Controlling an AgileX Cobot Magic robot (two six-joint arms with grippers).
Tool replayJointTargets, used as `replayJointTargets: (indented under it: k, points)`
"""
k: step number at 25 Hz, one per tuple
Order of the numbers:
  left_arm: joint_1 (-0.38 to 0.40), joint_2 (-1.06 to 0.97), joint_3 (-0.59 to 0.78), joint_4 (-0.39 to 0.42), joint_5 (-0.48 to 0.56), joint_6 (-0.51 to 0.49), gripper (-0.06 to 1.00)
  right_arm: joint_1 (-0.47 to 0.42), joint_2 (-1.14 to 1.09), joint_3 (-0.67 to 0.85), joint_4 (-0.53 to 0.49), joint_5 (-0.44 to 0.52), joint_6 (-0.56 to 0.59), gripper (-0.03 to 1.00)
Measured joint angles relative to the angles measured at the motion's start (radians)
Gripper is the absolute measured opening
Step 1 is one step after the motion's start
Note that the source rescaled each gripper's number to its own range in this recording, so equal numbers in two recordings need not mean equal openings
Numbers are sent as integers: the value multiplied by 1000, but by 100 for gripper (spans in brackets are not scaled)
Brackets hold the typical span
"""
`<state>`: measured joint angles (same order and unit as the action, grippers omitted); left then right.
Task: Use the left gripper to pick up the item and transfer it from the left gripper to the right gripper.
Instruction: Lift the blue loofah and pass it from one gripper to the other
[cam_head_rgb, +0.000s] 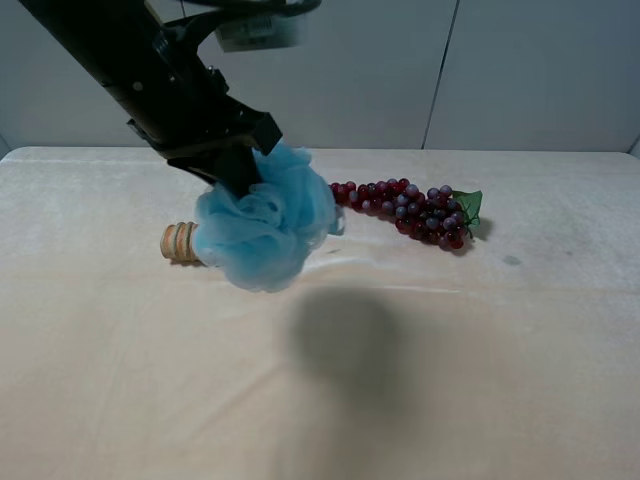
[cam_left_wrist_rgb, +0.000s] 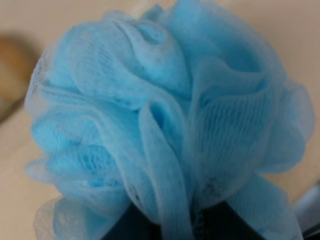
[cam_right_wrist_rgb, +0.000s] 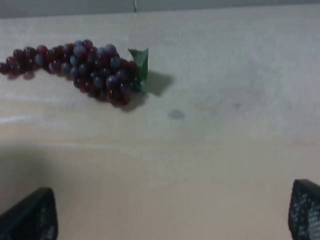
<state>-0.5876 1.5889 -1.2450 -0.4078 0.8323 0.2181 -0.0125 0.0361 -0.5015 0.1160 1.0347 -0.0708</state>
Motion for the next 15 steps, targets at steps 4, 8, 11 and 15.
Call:
replayJointTargets:
  k: [4, 8, 11, 15]
  points:
    - [0, 0, 0, -183, -26, 100, 2, 0, 111, -39, 44, -2, -44, 100]
    - [0, 0, 0, -318, -31, 178, 2, 3, 229, -55, 174, -54, -212, 100]
    - [0, 0, 0, -397, -34, 223, 2, 38, 280, -55, 291, -128, -380, 100]
    - [0, 0, 0, -511, -36, 288, 2, 124, 338, -58, 383, -245, -530, 100]
